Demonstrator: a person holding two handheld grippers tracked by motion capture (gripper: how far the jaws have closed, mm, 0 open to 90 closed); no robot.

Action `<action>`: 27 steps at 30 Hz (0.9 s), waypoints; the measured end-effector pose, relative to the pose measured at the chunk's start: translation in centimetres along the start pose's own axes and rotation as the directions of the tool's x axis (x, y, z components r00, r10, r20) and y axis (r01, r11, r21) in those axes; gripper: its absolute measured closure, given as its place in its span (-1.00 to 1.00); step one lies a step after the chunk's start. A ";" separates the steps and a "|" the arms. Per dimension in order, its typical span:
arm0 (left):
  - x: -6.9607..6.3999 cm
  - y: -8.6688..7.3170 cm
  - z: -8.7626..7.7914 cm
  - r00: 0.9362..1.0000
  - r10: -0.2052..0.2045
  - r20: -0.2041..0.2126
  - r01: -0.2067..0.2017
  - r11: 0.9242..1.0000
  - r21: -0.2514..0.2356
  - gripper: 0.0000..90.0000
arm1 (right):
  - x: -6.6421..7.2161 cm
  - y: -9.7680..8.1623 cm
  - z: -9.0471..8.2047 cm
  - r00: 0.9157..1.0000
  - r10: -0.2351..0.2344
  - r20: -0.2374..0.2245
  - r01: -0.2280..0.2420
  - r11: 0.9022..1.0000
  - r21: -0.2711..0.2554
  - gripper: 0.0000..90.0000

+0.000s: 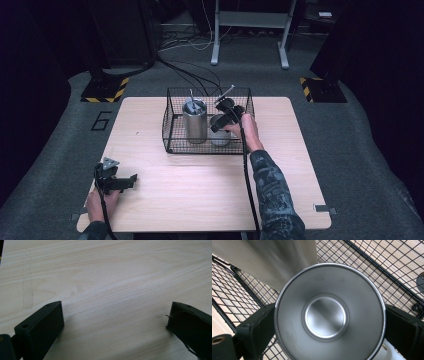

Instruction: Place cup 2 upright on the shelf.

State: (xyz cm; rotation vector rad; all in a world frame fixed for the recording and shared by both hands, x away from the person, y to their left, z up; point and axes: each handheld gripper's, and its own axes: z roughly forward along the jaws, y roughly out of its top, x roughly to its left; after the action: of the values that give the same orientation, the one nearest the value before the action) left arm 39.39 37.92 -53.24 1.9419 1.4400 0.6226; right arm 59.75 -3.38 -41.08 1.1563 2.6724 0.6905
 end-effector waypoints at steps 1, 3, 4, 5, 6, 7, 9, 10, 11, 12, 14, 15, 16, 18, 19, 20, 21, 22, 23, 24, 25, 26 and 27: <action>0.0 0.0 0.0 1.000 0.000 0.000 0.000 1.000 0.000 -0.99 | 0.1 0.0 0.0 1.000 0.003 0.000 -0.003 1.000 0.001 -0.89; 0.0 0.0 0.0 1.000 0.000 0.000 0.000 1.000 0.000 -0.99 | 0.1 0.1 0.0 1.000 -0.010 0.004 0.010 1.000 0.008 -0.91; 0.0 0.0 0.0 1.000 0.000 0.000 0.000 1.000 0.000 -0.99 | 0.2 0.1 0.0 1.000 -0.007 0.007 0.007 1.000 0.006 -0.95; 0.0 0.0 0.0 1.000 0.000 0.000 0.000 1.000 0.000 -0.99 | 0.2 0.1 -0.1 1.000 -0.010 0.007 0.010 1.000 -0.005 -0.99; 0.0 0.0 0.0 1.000 0.000 0.000 0.000 1.000 0.000 -0.99 | 0.2 0.1 -0.3 1.000 -0.004 0.006 0.005 1.000 -0.019 -1.00; 0.0 0.0 0.0 1.000 0.000 0.000 0.000 1.000 0.000 -0.99 | 0.2 0.1 -0.5 1.000 -0.003 0.004 0.003 1.000 -0.026 -1.00; 0.0 0.0 0.0 1.000 0.000 0.000 0.000 1.000 0.000 -0.99 | 0.2 0.1 -0.7 1.000 -0.001 0.000 0.001 0.999 -0.032 -1.00; 0.0 0.0 0.0 1.000 0.000 0.000 0.000 1.000 0.000 -0.99 | 0.2 0.1 -0.8 1.000 -0.003 0.000 0.003 0.999 -0.034 -1.00; 0.0 0.0 0.0 1.000 0.000 0.000 0.000 1.000 0.000 -0.99 | 0.2 0.1 -1.0 1.000 -0.004 0.001 0.004 0.999 -0.037 -1.00; 0.0 0.0 0.0 1.000 0.001 0.000 -0.001 1.000 0.000 -0.99 | 0.2 0.1 -1.1 1.000 -0.002 0.001 0.002 0.999 -0.046 -1.00; 0.0 0.0 0.0 1.000 0.000 0.000 0.000 1.000 0.000 -0.99 | 0.2 0.0 -1.6 1.000 0.006 -0.007 -0.007 0.998 -0.067 -1.00; 0.0 0.0 0.0 1.000 0.000 0.000 0.000 1.000 0.000 -0.99 | 0.3 -0.1 -1.9 1.000 0.007 -0.013 -0.008 0.997 -0.077 -1.00; 0.0 0.0 0.0 1.000 0.000 0.000 0.000 1.000 0.000 -0.99 | 0.3 -0.2 -2.2 1.000 0.010 -0.025 -0.012 0.995 -0.096 -1.00; 0.0 0.0 0.0 1.000 0.000 0.000 0.000 1.000 0.000 -0.99 | 0.4 -0.3 -2.8 0.999 0.015 -0.029 -0.019 0.993 -0.115 -1.00; 0.0 0.0 0.0 1.000 0.000 0.000 0.000 1.000 0.000 -0.99 | 0.5 -0.4 -3.1 0.999 0.013 -0.030 -0.016 0.992 -0.126 -1.00; 0.0 0.0 0.0 1.000 0.000 0.000 0.000 1.000 0.000 -0.99 | 0.5 -0.5 -3.5 1.000 0.009 -0.028 -0.013 0.990 -0.138 -1.00; 0.0 0.0 0.0 1.000 0.000 0.000 0.000 1.000 0.000 -0.99 | 0.7 -0.5 -3.8 1.000 0.010 -0.028 -0.014 0.990 -0.139 -1.00; 0.0 0.0 0.0 1.000 0.000 0.000 0.000 1.000 0.000 -0.99 | 0.8 -0.6 -4.2 1.000 0.000 -0.028 -0.004 0.989 -0.147 -1.00; 0.0 0.0 0.0 1.000 0.000 0.000 0.000 1.000 0.000 -0.99 | 0.9 -0.6 -4.5 1.000 -0.011 -0.027 0.006 0.987 -0.158 -1.00; 0.0 0.0 0.0 1.000 0.000 0.000 0.000 1.000 0.000 -0.99 | 1.2 -0.7 -4.9 1.000 -0.005 -0.024 0.002 0.987 -0.159 -1.00; 0.0 0.0 0.0 1.000 0.000 0.000 0.000 1.000 0.000 -0.99 | 1.3 -0.8 -5.3 1.000 -0.015 -0.025 0.011 0.986 -0.167 -1.00; 0.0 0.0 0.0 1.000 0.000 0.000 0.000 1.000 0.000 -0.99 | 1.5 -0.8 -5.6 1.000 -0.003 -0.025 -0.001 0.985 -0.175 -1.00; 0.0 0.0 0.0 1.000 0.000 0.000 0.000 1.000 0.000 -0.99 | 1.7 -1.0 -5.9 1.000 -0.007 -0.025 0.003 0.984 -0.178 -1.00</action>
State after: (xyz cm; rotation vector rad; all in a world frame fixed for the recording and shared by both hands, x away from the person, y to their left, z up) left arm 39.39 37.92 -53.24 1.9416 1.4401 0.6230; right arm 56.13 -4.83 -36.23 1.1006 2.5697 0.9283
